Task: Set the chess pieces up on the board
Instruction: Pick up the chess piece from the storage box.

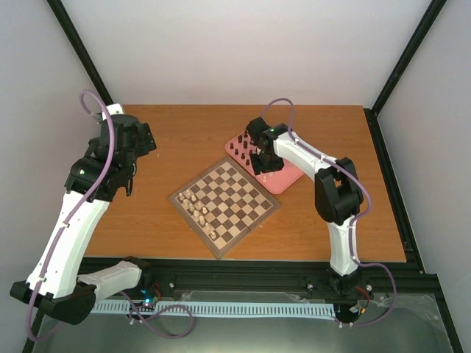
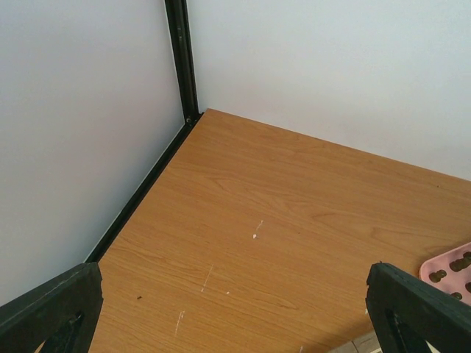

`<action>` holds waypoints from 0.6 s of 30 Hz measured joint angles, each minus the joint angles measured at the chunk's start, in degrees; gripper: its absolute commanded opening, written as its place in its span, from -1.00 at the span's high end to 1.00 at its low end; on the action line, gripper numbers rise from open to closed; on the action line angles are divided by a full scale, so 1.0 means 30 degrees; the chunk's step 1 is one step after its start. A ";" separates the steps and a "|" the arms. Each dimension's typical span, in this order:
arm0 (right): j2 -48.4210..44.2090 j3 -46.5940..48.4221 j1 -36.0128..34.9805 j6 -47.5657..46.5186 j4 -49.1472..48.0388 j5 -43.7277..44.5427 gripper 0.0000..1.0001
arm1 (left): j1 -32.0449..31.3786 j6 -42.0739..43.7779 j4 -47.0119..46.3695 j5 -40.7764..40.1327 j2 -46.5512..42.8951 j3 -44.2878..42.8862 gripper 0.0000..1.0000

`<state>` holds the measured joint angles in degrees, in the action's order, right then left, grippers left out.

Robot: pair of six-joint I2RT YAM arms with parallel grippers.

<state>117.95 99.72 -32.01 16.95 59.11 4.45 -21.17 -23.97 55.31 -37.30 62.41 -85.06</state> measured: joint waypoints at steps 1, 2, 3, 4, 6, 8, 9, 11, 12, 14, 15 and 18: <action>0.0124 -0.0087 0.0087 -0.0058 -0.0102 -0.0131 -0.02 | 0.0000 -0.0007 0.0000 0.0000 0.0000 0.0058 -0.99; 0.0240 -0.0153 0.0168 -0.0109 -0.0175 -0.0219 -0.01 | 0.0000 0.0000 0.0007 0.0000 -0.0007 0.0095 -0.99; 0.0372 -0.0197 0.0270 -0.0160 -0.0233 -0.0270 -0.01 | 0.0000 0.0000 0.0007 0.0000 0.0000 0.0109 -0.99; 0.0466 -0.0211 0.0313 -0.0219 -0.0291 -0.0328 0.00 | 0.0000 0.0000 0.0007 -0.0007 0.0000 0.0109 -0.99; 0.0707 -0.0291 0.0423 -0.0306 -0.0452 -0.0423 0.04 | 0.0000 -0.0007 0.0007 -0.0029 -0.0007 0.0109 -1.00; 0.0918 -0.0430 0.0503 -0.0401 -0.0627 -0.0597 0.06 | 0.0000 0.0000 0.0007 -0.0080 -0.0007 0.0109 -0.99; 0.0998 -0.0525 0.0503 -0.0423 -0.0707 -0.0678 0.07 | 0.0000 0.0000 0.0007 -0.0102 -0.0007 0.0109 -0.99; 0.1078 -0.0699 0.0503 -0.0444 -0.0801 -0.0801 0.10 | 0.0000 0.0000 0.0015 -0.0146 -0.0007 0.0109 -0.99; 0.1093 -0.0787 0.0503 -0.0444 -0.0809 -0.0838 0.12 | 0.0000 0.0000 0.0007 -0.0153 -0.0007 0.0109 -0.99; 0.1122 -0.0838 0.0503 -0.0474 -0.0809 -0.0860 0.21 | 0.0000 0.0000 0.0015 -0.0153 0.0000 0.0109 -0.99; 0.1144 -0.0838 0.0503 -0.0488 -0.0831 -0.0882 0.23 | 0.0000 0.0000 0.0015 -0.0160 0.0000 0.0109 -0.99; 0.1341 -0.0838 0.0503 -0.0495 -0.0962 -0.0940 0.27 | 0.0000 0.0000 0.0015 -0.0168 0.0000 0.0109 -0.99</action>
<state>121.97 97.21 -30.50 15.46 56.23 1.63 -21.17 -23.97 55.35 -37.80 62.41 -84.73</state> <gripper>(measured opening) 0.385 0.998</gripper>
